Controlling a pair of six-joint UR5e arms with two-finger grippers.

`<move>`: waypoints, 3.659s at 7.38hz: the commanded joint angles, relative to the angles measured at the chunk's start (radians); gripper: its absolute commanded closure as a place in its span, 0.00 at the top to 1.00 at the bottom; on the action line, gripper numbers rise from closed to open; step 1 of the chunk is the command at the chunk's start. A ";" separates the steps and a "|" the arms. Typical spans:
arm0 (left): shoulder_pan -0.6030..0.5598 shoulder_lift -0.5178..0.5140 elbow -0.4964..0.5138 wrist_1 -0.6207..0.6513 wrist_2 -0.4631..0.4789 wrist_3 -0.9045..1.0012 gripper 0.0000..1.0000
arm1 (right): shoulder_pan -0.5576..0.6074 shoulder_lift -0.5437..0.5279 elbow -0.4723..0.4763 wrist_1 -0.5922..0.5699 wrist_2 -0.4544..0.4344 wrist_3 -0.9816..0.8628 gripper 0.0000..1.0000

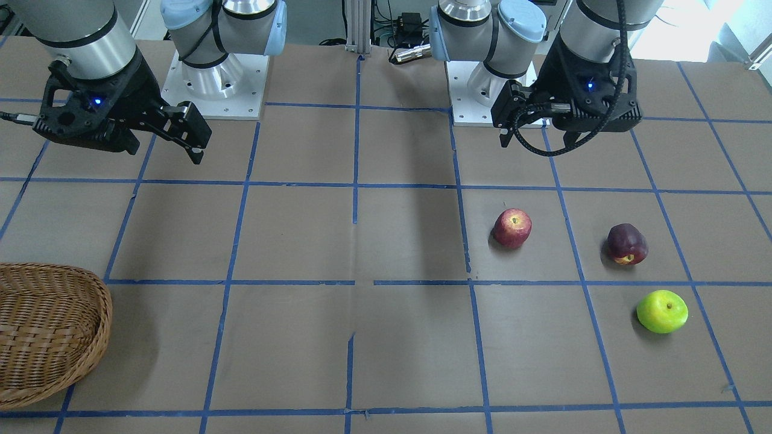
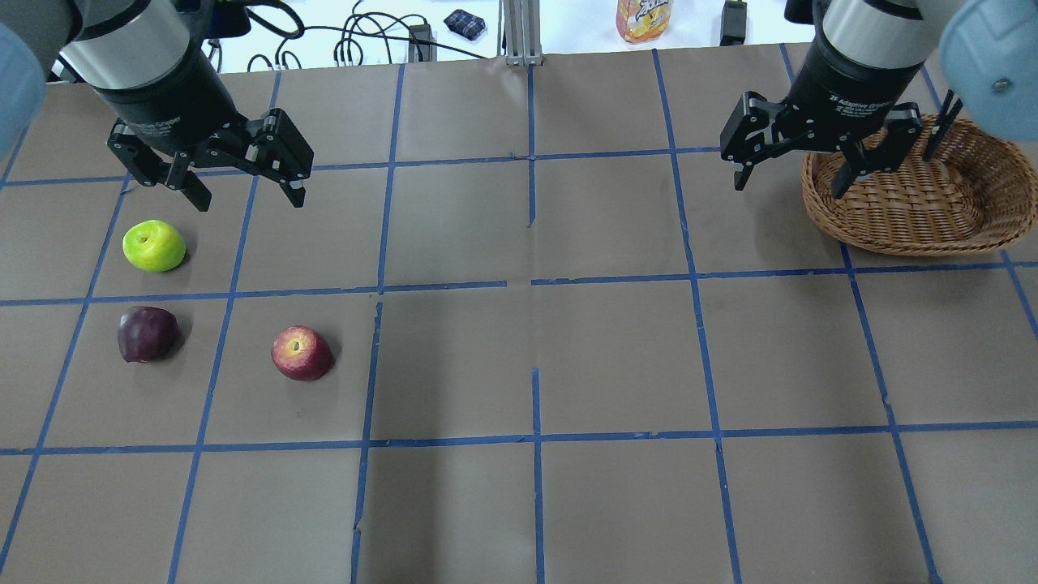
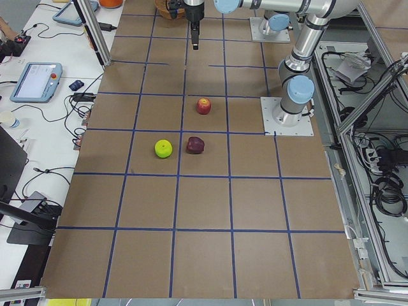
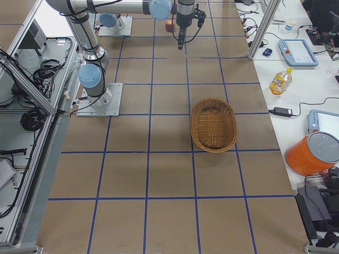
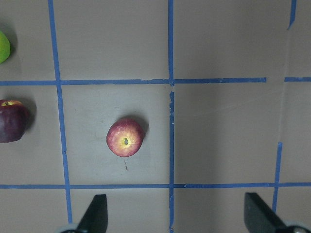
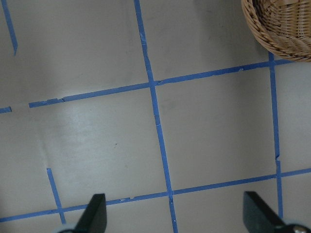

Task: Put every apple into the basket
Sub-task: 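Move the left gripper toward the red-yellow apple, then lower the left gripper over the red-yellow apple and close on it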

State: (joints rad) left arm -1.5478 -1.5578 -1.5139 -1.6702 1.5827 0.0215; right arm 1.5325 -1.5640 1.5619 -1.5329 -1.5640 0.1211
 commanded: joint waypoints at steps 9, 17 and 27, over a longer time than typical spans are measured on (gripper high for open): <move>0.015 -0.019 -0.003 0.043 0.006 0.011 1.00 | 0.000 -0.001 0.006 -0.006 -0.010 0.002 1.00; 0.126 -0.054 -0.160 0.272 0.005 0.015 1.00 | 0.000 -0.001 0.003 -0.007 -0.008 -0.001 1.00; 0.166 -0.180 -0.472 0.554 0.090 0.026 1.00 | 0.000 0.001 0.001 -0.009 -0.007 -0.003 1.00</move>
State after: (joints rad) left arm -1.3847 -1.7257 -1.9090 -1.2119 1.7017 0.0514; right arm 1.5324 -1.5642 1.5668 -1.5415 -1.5695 0.1190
